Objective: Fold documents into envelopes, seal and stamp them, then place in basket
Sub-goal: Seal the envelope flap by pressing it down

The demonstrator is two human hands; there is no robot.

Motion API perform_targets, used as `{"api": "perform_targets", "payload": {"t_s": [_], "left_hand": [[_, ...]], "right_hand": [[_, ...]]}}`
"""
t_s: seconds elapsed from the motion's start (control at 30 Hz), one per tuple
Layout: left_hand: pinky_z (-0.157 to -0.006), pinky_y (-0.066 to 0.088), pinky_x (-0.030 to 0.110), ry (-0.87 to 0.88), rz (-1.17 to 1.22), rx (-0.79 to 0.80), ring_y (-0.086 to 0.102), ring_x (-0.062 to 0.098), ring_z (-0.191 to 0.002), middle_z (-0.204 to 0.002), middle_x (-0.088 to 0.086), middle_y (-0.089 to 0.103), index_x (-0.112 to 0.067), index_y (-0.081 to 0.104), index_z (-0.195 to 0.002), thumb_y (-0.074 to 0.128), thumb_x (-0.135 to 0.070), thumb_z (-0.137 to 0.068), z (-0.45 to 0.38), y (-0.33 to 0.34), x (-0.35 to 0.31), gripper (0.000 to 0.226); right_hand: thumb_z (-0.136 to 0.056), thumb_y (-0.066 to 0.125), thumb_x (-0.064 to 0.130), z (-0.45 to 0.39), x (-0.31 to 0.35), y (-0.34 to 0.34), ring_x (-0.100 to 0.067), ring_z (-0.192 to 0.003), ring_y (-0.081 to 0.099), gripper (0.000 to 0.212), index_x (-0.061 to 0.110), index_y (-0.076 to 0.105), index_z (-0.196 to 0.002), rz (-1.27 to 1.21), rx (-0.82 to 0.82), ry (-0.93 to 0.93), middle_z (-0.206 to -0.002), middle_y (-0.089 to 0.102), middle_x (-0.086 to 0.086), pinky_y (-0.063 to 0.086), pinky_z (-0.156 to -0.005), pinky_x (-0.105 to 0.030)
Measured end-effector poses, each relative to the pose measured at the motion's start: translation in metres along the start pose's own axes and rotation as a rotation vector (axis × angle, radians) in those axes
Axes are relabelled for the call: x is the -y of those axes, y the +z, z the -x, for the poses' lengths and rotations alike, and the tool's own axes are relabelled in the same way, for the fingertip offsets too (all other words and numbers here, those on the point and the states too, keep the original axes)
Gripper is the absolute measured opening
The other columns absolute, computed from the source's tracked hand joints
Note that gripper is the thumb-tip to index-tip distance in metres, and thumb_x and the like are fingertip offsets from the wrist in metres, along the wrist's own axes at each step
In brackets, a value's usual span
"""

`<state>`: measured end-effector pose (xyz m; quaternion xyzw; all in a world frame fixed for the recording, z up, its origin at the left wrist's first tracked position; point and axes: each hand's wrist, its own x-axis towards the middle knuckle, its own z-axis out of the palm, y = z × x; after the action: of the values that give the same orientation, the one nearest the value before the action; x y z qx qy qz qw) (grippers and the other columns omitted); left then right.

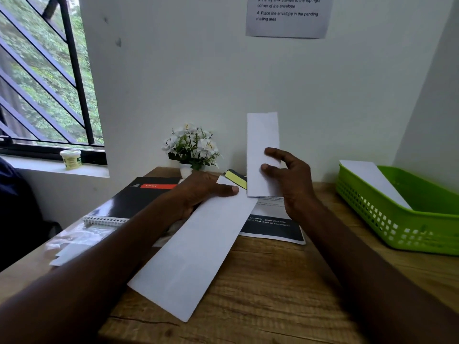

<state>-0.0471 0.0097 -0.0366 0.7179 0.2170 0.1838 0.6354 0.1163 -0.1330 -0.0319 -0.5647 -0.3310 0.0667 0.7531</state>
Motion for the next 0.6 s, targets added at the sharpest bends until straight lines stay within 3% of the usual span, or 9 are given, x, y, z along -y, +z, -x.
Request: {"api": "perform_targets", "payload": {"t_s": [0.17, 0.33, 0.5, 0.6], "left_hand": [[-0.069, 0.062, 0.032, 0.026, -0.057, 0.055, 0.077, 0.024, -0.08, -0.1, 0.016, 0.079, -0.005, 0.078, -0.108, 0.085, -0.019, -0.083, 0.002, 0.004, 0.0, 0.029], [-0.093, 0.06, 0.047, 0.018, -0.097, 0.102, 0.075, 0.036, -0.1, -0.108, 0.018, 0.077, -0.003, 0.076, -0.113, 0.087, -0.026, -0.079, 0.001, 0.008, 0.001, 0.043], [-0.083, 0.063, 0.038, 0.025, -0.08, 0.108, 0.076, 0.031, -0.091, -0.104, 0.017, 0.078, -0.003, 0.078, -0.109, 0.085, -0.021, -0.082, 0.002, 0.012, 0.001, 0.033], [-0.086, 0.062, 0.042, 0.015, -0.068, 0.121, 0.075, 0.032, -0.094, -0.107, 0.017, 0.078, -0.005, 0.077, -0.113, 0.084, -0.022, -0.083, 0.004, 0.014, 0.0, 0.035]], "right_hand": [[-0.08, 0.074, -0.009, -0.001, -0.004, -0.004, -0.014, -0.099, 0.069, 0.034, 0.023, 0.08, -0.09, 0.104, -0.081, -0.044, -0.097, 0.076, 0.011, 0.058, -0.09, -0.03], [-0.081, 0.074, -0.007, -0.005, -0.005, -0.007, -0.01, -0.093, 0.07, 0.032, 0.024, 0.079, -0.082, 0.088, -0.128, -0.057, -0.09, 0.077, 0.01, 0.058, -0.097, -0.035], [-0.082, 0.074, -0.008, -0.002, -0.003, -0.003, -0.01, -0.091, 0.069, 0.029, 0.021, 0.079, -0.086, 0.078, -0.073, -0.034, -0.089, 0.076, 0.01, 0.058, -0.091, -0.029], [-0.083, 0.075, -0.006, 0.0, -0.004, -0.001, -0.017, -0.098, 0.07, 0.028, 0.021, 0.08, -0.088, 0.078, -0.042, -0.007, -0.096, 0.077, 0.005, 0.058, -0.09, -0.03]]}}
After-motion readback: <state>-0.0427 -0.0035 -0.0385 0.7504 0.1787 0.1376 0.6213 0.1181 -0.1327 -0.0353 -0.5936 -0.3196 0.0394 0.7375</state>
